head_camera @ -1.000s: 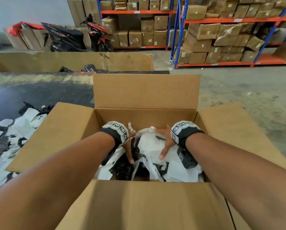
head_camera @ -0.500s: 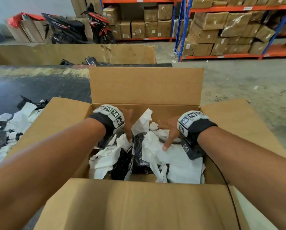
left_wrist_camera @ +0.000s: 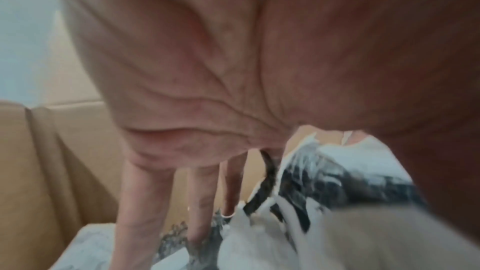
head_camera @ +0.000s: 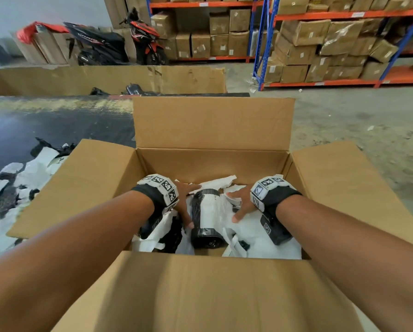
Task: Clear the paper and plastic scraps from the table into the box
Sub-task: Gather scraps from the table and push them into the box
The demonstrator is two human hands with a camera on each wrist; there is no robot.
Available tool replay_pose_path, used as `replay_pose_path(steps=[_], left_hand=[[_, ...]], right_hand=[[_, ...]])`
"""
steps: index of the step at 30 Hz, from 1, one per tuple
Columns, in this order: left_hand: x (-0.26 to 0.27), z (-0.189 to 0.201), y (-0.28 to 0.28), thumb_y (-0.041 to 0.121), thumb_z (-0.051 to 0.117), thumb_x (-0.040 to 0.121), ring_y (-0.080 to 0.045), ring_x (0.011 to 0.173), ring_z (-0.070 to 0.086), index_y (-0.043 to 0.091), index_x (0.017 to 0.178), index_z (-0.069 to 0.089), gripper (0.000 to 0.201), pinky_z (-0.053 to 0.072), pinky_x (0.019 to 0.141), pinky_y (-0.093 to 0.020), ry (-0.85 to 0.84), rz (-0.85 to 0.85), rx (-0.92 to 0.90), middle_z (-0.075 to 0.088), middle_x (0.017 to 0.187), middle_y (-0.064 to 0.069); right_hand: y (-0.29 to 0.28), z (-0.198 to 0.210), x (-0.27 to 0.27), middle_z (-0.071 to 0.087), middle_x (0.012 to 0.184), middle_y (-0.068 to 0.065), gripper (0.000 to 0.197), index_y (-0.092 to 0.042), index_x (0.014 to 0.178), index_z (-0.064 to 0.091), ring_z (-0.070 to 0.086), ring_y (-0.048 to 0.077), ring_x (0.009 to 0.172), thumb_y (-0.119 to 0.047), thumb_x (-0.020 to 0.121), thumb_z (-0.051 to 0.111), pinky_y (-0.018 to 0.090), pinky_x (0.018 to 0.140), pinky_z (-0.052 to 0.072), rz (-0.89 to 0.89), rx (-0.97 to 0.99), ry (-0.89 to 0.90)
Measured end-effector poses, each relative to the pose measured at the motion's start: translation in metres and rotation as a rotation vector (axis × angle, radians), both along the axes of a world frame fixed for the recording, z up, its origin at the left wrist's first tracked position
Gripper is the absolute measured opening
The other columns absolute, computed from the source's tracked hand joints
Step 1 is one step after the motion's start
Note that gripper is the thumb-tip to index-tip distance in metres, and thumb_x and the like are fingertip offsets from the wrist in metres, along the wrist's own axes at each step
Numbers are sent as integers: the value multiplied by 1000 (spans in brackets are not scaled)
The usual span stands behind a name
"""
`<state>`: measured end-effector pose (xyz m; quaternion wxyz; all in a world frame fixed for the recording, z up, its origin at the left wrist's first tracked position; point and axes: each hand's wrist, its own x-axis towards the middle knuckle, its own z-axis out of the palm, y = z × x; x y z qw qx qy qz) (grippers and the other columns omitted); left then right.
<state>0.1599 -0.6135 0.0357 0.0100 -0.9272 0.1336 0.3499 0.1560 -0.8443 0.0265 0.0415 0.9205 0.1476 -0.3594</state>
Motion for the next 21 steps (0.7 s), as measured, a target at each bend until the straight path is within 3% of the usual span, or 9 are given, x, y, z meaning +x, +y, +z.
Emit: replay_pose_path(steps=[3,6,11,14,17,21], left_hand=[[-5,18,4,68,87,59,-28,142,43,34,160,14,129,39,115,-44,-136,-9,-75,38,160,-5],[-13,40,3,68,79,70,-31,141,42,30,161,12,119,40,114,-48,-303,-27,-112,30,162,-9],[-46,71,0,55,74,82,-29,136,48,25,160,17,101,43,112,-41,-571,-17,-273,29,162,-8],[-74,84,0,52,73,84,-29,140,45,24,160,17,98,41,113,-40,-653,-41,-342,26,163,-7],[-107,93,5,53,70,86,-26,141,43,26,160,17,95,44,110,-40,-763,-63,-421,24,164,-2],[-154,93,31,53,68,87,-21,145,37,27,159,20,91,44,112,-39,-912,-80,-564,22,166,3]], right_hand=[[3,24,-4,21,165,6,94,-21,159,18,27,28,148,-61,88,62,40,117,24,-9,92,-135],[9,51,-10,38,157,7,94,-18,158,24,40,28,141,-64,86,63,38,111,34,-8,189,-329],[14,94,-43,44,154,2,84,-24,154,31,45,27,137,-65,87,59,42,110,39,-44,272,-568],[17,116,-80,42,154,2,80,-25,154,29,42,26,139,-63,89,58,43,111,35,-67,321,-661],[23,134,-122,30,161,2,80,-26,156,24,31,25,146,-61,91,56,43,117,27,-92,357,-775],[45,132,-173,18,165,4,82,-29,157,20,20,26,151,-63,90,54,45,121,24,-96,426,-893]])
